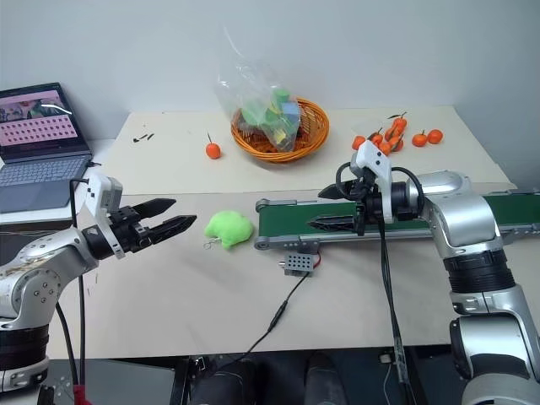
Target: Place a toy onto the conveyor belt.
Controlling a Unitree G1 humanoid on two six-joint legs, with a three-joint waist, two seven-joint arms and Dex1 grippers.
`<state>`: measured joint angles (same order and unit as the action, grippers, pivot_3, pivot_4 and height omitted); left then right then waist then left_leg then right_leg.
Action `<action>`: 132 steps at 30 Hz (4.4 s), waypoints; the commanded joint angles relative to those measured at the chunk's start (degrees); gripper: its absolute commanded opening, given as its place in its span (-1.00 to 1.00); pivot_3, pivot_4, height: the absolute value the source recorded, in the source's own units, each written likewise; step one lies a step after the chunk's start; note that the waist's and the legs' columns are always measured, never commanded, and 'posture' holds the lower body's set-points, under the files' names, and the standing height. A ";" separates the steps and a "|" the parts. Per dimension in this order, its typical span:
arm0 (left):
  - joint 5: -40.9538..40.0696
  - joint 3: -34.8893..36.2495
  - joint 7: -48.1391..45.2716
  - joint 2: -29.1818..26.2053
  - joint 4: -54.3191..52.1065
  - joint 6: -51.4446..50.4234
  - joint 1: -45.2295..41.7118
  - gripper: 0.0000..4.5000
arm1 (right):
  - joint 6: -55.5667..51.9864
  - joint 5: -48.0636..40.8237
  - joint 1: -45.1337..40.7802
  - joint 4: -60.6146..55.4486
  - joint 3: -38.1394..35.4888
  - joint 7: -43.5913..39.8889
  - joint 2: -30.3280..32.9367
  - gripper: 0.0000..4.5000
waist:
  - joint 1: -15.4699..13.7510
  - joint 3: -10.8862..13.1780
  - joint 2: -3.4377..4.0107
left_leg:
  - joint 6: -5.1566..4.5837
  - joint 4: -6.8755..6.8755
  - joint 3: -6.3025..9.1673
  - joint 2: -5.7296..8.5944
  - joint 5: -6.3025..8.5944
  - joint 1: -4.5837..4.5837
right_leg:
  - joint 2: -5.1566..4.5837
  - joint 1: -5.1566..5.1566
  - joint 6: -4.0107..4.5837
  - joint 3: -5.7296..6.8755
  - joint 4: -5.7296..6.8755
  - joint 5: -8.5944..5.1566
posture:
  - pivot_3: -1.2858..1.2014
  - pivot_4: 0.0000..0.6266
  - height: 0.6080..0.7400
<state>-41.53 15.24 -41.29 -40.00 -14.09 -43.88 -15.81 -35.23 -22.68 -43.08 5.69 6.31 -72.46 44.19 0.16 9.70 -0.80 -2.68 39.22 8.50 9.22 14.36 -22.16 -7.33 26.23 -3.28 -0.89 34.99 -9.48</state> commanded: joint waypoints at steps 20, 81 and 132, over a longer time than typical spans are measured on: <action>-20.69 22.11 26.73 18.78 18.10 -20.43 -3.78 0.95 | 0.35 0.05 -0.85 -1.12 -0.22 -0.25 0.32 1.00 | -0.37 -0.04 -0.10 | 0.08 -0.03 -0.05 -0.09 0.00 0.10 | 0.13 -0.04 0.01 -0.07 0.02 0.01 | 0.03 -0.52 1.00; -11.58 16.81 19.23 25.99 36.86 -7.23 -16.11 -0.91 | -3.80 -1.12 3.42 -7.78 -3.43 3.75 4.72 1.00 | -0.57 -0.10 -0.19 | 0.06 0.01 -0.25 -0.10 -0.02 0.10 | 0.06 -0.03 0.02 -0.15 0.04 0.04 | 0.03 -0.52 1.00; 78.54 -44.06 20.62 9.69 54.13 98.06 -38.97 -0.91 | -7.69 -4.61 10.50 -15.59 -8.69 9.38 6.68 1.00 | -0.75 -0.09 -0.23 | -0.28 0.05 -0.98 -0.16 0.12 0.12 | 0.12 0.06 -0.11 -0.55 -0.07 0.24 | 0.03 -0.52 1.00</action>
<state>37.91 -29.07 -20.76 -30.30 40.14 52.69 -52.85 -42.45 -26.04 -32.44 -7.84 -0.45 -63.45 49.97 -0.58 9.61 -1.02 -2.97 39.28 7.53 9.06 14.49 -22.04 -7.21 26.29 -3.38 -1.44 34.93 -9.24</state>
